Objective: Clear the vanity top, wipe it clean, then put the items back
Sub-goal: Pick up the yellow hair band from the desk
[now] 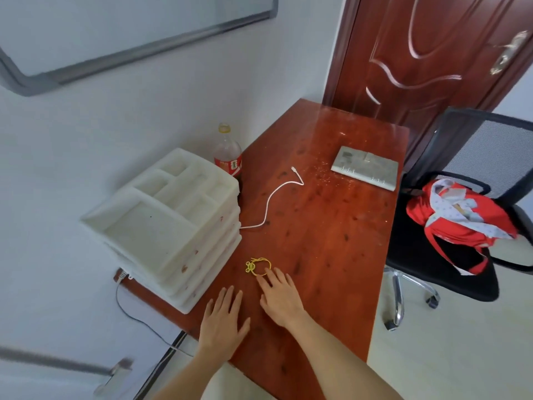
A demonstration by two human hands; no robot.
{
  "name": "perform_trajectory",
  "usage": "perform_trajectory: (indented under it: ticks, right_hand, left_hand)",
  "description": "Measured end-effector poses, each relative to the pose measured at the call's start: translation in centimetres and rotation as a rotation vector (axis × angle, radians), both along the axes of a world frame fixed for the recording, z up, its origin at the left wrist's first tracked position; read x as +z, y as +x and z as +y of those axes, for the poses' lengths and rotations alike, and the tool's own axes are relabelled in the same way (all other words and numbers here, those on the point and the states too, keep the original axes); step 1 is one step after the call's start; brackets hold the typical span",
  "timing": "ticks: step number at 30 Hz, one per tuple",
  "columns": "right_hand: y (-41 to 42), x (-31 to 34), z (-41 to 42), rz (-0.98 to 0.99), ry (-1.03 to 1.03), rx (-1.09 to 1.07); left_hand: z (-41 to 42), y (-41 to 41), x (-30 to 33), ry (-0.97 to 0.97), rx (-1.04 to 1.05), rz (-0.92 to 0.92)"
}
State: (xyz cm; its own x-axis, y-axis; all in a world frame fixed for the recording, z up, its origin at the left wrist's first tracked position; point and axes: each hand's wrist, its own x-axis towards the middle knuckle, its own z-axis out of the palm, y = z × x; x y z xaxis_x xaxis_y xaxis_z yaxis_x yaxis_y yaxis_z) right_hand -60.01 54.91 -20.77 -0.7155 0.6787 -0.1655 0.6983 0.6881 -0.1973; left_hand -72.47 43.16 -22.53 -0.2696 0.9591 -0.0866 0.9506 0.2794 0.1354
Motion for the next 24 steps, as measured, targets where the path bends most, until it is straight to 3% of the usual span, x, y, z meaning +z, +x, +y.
perform_trajectory:
  ticks: [12, 19, 24]
  right_hand:
    - [-3.2, -2.2, 0.6, 0.018, 0.188, -0.198]
    - [-3.2, 0.6, 0.5, 0.208, 0.112, 0.004]
    - [-5.1, 2.6, -0.1, 0.211, 0.086, 0.313]
  left_hand:
    - [0.1, -0.3, -1.4, -0.018, -0.020, -0.048]
    - [-0.7, -1.1, -0.4, 0.030, -0.014, -0.084]
    - [-4.8, -1.7, 0.3, 0.094, 0.144, -0.032]
